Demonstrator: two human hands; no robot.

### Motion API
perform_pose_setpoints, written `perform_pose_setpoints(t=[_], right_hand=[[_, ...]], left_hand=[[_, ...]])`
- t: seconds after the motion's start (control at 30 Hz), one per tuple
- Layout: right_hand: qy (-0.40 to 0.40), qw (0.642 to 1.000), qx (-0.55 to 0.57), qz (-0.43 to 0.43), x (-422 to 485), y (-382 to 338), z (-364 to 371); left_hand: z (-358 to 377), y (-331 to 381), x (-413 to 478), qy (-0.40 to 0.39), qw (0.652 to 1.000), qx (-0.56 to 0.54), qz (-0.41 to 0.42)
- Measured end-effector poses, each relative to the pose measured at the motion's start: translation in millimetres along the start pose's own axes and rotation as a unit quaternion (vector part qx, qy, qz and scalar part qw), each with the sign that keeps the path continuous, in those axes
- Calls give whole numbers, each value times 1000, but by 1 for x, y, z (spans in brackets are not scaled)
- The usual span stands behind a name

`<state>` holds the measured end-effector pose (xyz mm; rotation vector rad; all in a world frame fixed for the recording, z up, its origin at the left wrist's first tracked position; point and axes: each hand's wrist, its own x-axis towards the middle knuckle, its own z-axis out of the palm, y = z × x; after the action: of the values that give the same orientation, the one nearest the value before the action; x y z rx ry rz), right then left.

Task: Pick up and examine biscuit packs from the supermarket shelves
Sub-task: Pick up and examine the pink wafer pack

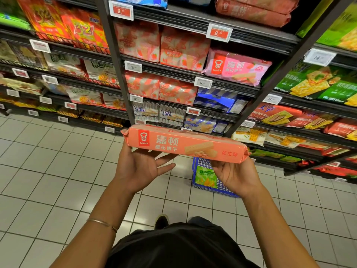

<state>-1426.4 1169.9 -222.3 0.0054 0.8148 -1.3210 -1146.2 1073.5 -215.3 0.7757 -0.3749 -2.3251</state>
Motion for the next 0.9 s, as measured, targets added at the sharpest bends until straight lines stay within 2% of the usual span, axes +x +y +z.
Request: perform_pose_setpoints(t=[0.13,0.23,0.33,0.43,0.63,0.77,0.9], right_hand=[[31,997,-72,11,1,-1,2],[61,991,-112,28,-1,1,2],[65,992,-97,40,-1,3,4],[53,997,-50,33,1,8,9],[51,997,61,26,8,18,21],[24,998,34,39,10,23,32],[35,999,29,18,11,26,36]], left_hand=[[3,4,2,40,998,14,39],[7,9,2,66,990,73,101],[17,10,-1,73,970,174,155],[29,8,-3,67,935,284,202],[35,-6,0,22,905,316,283],[40,-9,2,-33,896,351,271],[38,-9,2,-58,900,371,221]])
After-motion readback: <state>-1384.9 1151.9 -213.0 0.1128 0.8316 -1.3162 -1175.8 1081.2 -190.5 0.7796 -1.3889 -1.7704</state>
